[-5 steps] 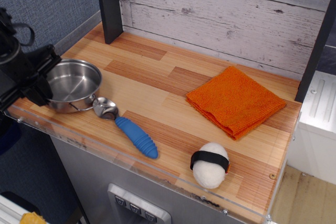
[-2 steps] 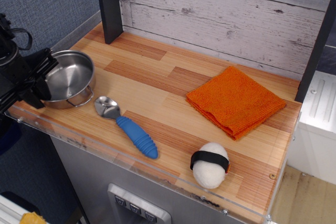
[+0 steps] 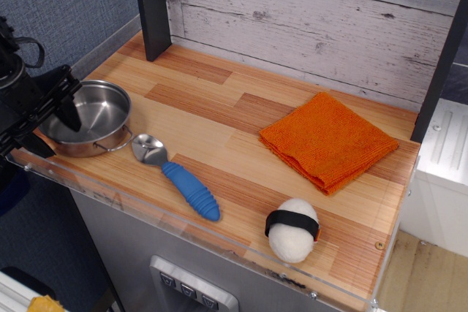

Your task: Move the silver bowl to the table's lower left corner.

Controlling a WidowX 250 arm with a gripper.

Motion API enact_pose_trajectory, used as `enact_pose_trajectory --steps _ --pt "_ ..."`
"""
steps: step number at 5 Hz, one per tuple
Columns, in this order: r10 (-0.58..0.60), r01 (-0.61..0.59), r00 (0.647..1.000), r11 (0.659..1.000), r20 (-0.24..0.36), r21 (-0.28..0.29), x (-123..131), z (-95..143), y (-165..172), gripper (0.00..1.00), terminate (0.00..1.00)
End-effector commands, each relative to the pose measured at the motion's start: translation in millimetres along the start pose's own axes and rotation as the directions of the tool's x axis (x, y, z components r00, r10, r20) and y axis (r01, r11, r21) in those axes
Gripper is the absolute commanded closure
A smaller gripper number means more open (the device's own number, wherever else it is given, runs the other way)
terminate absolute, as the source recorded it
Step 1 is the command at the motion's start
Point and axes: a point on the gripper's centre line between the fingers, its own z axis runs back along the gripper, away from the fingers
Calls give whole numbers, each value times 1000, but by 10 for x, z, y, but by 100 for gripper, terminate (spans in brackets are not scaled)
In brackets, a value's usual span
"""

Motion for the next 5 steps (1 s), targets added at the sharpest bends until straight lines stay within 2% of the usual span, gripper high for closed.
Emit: enact_pose_trajectory --steps 1,3,5 --pt "10 -9 1000 999 29 -43 112 218 12 0 0" --pt "8 -2 999 992 44 -127 82 697 -154 0 0" --pt "-49 57 998 976 43 -208 31 1211 -405 0 0"
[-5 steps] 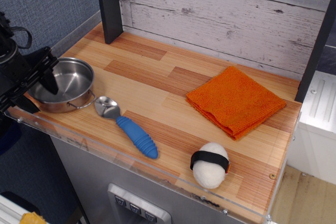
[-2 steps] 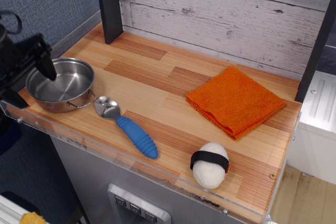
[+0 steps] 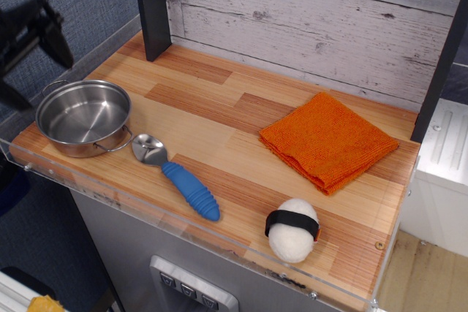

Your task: Move the silver bowl to the table's lower left corner.

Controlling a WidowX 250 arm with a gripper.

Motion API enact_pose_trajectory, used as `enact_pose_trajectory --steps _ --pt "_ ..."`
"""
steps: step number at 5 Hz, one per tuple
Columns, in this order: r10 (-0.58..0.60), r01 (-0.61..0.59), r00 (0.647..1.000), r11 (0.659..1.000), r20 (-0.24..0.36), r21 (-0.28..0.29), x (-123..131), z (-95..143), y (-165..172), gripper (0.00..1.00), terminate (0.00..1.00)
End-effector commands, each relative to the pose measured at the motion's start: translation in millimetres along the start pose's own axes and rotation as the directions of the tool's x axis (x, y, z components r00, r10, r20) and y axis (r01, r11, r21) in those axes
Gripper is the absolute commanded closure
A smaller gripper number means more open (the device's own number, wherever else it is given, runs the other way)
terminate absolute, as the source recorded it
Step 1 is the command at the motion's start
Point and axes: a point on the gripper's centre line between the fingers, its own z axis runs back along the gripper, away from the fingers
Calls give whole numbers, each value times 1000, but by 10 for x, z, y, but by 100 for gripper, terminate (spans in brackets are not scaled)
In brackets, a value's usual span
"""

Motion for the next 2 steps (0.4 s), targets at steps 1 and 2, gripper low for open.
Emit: enact_pose_trajectory --steps 1,2 --pt "-73 77 996 994 50 -78 7 476 -391 0 0" --pt "-157 162 985 984 64 -80 -66 553 -509 0 0"
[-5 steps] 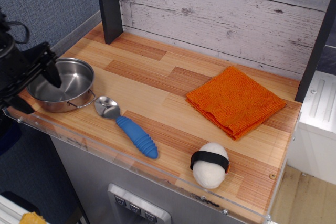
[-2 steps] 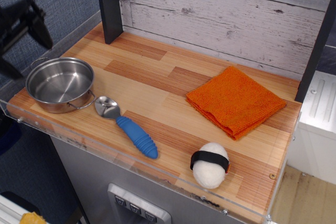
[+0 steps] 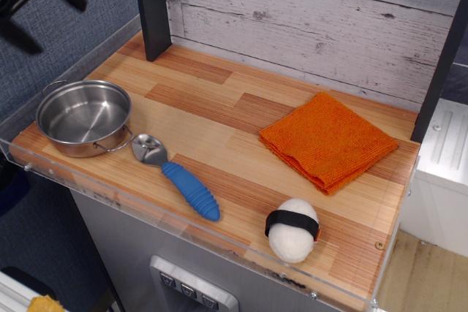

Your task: Move the silver bowl to the table's lower left corner.

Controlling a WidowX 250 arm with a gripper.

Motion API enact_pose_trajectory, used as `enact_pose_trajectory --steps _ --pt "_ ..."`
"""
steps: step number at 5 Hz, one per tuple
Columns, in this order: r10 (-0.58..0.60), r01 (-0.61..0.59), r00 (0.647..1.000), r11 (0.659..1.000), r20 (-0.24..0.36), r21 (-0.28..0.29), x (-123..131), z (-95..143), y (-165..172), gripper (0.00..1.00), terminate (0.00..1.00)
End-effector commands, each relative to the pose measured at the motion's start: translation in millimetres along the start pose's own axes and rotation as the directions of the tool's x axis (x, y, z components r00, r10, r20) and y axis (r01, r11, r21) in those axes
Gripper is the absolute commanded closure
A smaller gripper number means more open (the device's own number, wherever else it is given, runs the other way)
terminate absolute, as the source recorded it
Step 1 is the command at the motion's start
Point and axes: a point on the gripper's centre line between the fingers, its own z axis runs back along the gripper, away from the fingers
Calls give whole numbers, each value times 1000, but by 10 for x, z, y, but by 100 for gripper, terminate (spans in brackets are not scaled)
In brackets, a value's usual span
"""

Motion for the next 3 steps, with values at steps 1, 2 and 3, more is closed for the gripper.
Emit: enact_pose_trajectory --steps 1,2,3 --pt "-84 86 995 996 54 -31 -7 217 -107 0 0" --pt "-84 86 995 996 54 -31 -7 217 -107 0 0" --pt "-84 86 995 996 54 -31 -7 217 -107 0 100"
